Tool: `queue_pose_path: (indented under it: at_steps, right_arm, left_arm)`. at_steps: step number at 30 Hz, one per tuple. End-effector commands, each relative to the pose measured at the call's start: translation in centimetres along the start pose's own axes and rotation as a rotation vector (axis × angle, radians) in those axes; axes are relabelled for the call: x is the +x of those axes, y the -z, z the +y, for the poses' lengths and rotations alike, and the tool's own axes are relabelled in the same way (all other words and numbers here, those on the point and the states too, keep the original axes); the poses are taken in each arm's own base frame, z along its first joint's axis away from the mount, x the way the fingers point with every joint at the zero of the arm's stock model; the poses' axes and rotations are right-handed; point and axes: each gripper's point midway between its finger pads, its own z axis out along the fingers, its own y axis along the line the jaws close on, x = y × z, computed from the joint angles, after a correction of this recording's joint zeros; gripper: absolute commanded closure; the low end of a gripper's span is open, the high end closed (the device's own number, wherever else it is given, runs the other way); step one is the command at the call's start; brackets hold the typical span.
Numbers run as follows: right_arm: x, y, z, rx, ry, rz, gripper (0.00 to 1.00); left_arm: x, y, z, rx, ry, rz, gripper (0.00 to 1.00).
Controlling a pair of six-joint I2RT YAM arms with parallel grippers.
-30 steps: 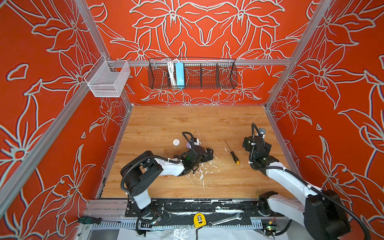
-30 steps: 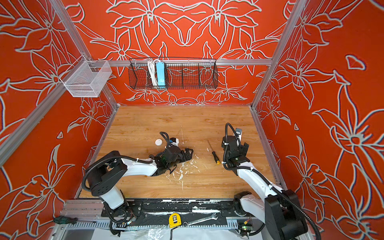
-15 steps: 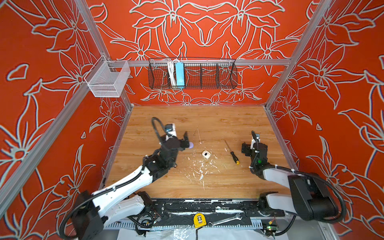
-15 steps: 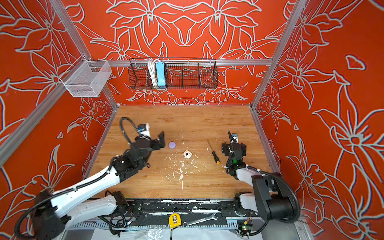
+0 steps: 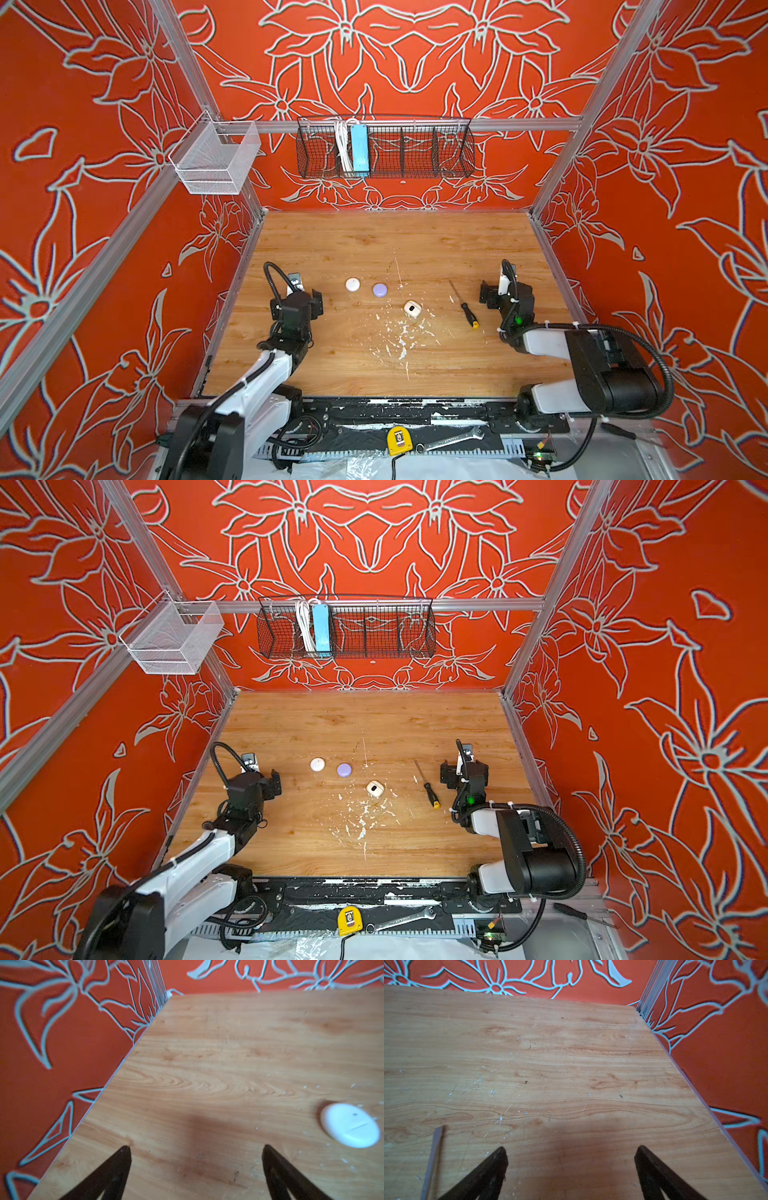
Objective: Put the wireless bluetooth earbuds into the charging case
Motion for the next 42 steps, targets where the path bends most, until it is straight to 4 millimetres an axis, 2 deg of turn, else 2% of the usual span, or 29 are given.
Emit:
queue_pose_path:
  at_steps: [1,3,6,12,17,42]
  right_arm:
    - [-1.2,-0.2,0.1,-0.009,0.0,-0.029,0.02]
    - [-1.2,-0.2,0.1,-0.01,0.001,-0.027,0.02]
    - [-1.2,-0.2,0.1,-0.01,0.0,-0.028,0.02]
    - [-1.2,-0.2,0.1,-0.01,0.001,-0.028,0.02]
    - [-1.2,-0.2,0.1,-0.01,0.001,-0.027,0.02]
    - [-1.2,-0.2,0.1,-0.01,0.001,-0.027,0.02]
  left_arm:
    - [-2.4,-1.0,-1.5,0.07,0.027,-0.055,0.03]
    - [-2.7,-1.3,-2.0,0.108,0.061,-0.072,0.03]
    - [-1.9,-2.2,-2.1,0.146,0.109,-0.081,0.03]
    - [-0.7,-3.8,-4.6,0.255,0.038,-0.017,0.0]
    - [-0.7,-4.4,-4.0,0.251,0.074,0.012,0.03]
    - [-0.7,-4.4,-4.1,0.258,0.071,0.019,0.03]
